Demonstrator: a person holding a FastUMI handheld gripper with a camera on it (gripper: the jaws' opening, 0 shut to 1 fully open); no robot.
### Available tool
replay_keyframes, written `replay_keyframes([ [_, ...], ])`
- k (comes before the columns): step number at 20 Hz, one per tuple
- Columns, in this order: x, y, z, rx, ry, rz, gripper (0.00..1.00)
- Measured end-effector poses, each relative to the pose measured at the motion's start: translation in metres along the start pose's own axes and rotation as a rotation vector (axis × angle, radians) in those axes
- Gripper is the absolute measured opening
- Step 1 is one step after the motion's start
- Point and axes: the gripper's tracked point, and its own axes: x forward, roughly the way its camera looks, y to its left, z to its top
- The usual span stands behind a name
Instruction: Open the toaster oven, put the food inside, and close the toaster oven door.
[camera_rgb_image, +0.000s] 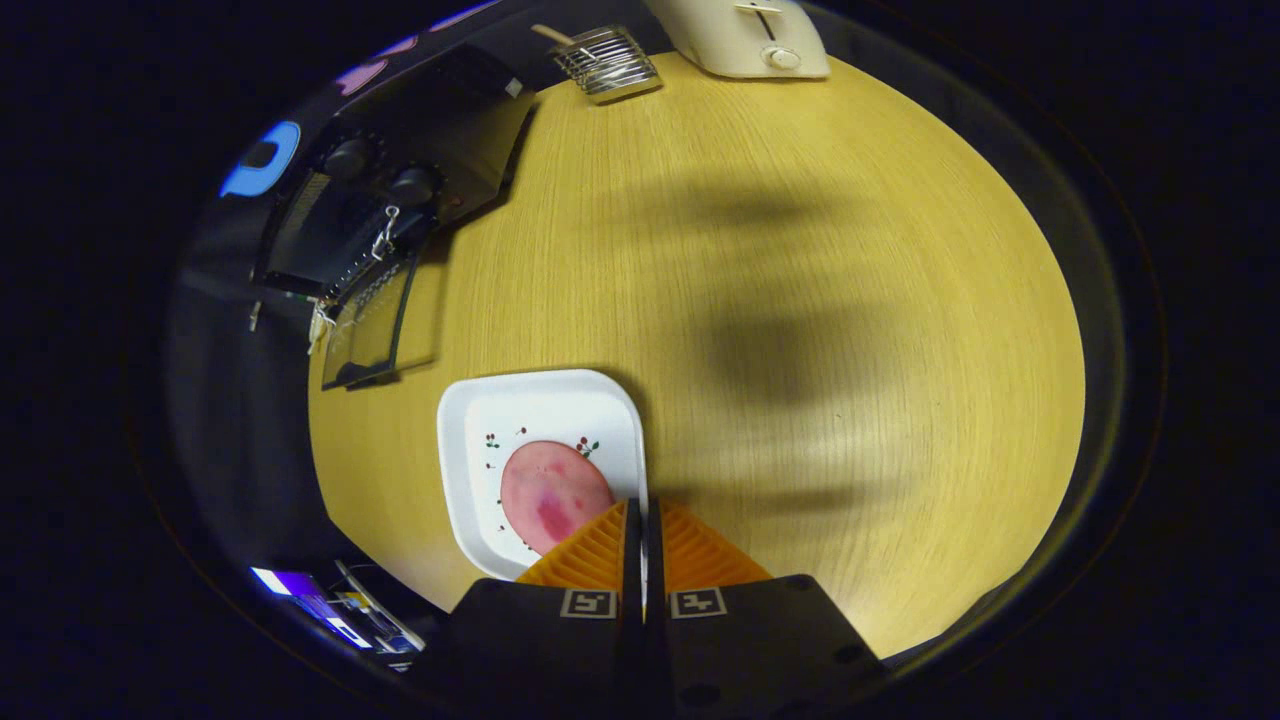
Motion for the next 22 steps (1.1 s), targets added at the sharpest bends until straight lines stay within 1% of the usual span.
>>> replay_keyframes([
  [1, -0.003, 0.003, -0.002, 0.044, -0.005, 0.045, 0.05],
  [3, -0.009, 0.007, -0.003, 0.109, -0.019, 0.099, 0.05],
  [7, -0.018, 0.013, -0.01, 0.187, -0.046, 0.166, 0.05],
  [10, -0.034, 0.03, -0.015, 0.255, -0.074, 0.222, 0.05],
  [16, -0.063, 0.082, -0.02, 0.385, -0.179, 0.251, 0.05],
  [19, -0.065, 0.123, -0.021, 0.489, -0.227, 0.282, 0.05],
  [22, -0.057, 0.164, -0.017, 0.588, -0.284, 0.299, 0.05],
])
